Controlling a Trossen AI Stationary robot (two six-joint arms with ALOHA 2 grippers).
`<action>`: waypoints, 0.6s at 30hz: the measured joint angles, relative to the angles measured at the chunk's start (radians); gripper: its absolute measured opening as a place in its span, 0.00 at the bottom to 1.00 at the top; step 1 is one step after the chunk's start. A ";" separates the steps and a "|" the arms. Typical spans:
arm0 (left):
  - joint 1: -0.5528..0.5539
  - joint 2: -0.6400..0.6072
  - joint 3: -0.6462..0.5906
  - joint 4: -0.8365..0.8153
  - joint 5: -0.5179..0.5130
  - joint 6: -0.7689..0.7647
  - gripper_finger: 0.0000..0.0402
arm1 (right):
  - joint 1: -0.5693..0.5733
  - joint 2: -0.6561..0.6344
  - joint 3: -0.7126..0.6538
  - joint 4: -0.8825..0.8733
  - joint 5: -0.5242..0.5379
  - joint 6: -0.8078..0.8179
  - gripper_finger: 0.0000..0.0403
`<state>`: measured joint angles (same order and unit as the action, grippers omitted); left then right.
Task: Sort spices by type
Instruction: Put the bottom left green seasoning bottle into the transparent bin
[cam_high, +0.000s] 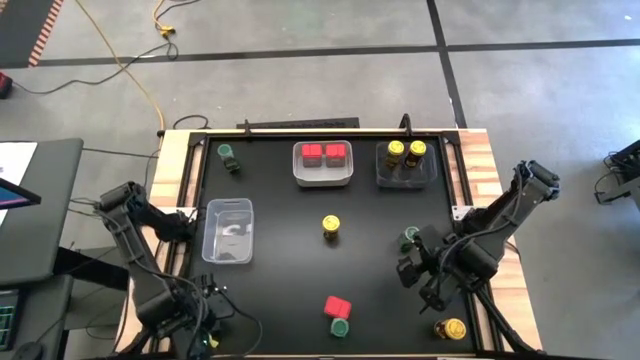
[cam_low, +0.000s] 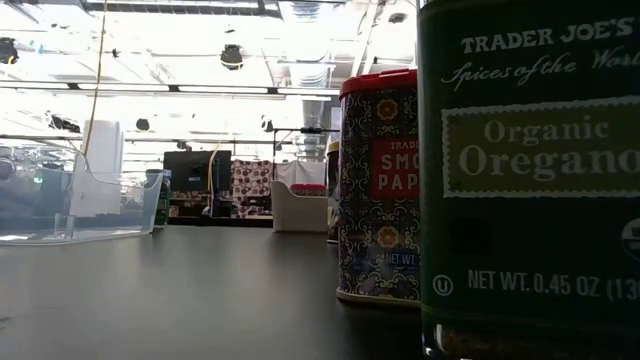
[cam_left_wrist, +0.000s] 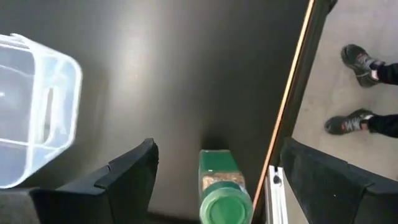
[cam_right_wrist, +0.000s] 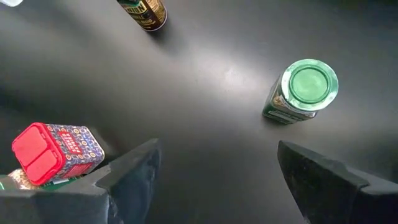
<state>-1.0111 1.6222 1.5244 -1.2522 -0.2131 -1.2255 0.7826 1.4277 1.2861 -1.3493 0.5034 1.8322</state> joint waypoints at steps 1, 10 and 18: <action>-0.001 -0.001 -0.015 0.019 0.000 0.001 0.81 | 0.000 0.000 0.000 0.000 0.000 0.000 0.87; -0.030 -0.001 -0.164 0.118 0.074 0.024 0.81 | 0.000 0.000 0.000 0.003 0.000 0.000 0.87; -0.064 -0.001 -0.218 0.205 0.138 0.056 0.81 | 0.000 0.000 0.000 0.009 0.000 0.001 0.87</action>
<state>-1.0747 1.6215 1.3067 -1.0476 -0.0754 -1.1691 0.7826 1.4277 1.2861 -1.3407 0.5036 1.8328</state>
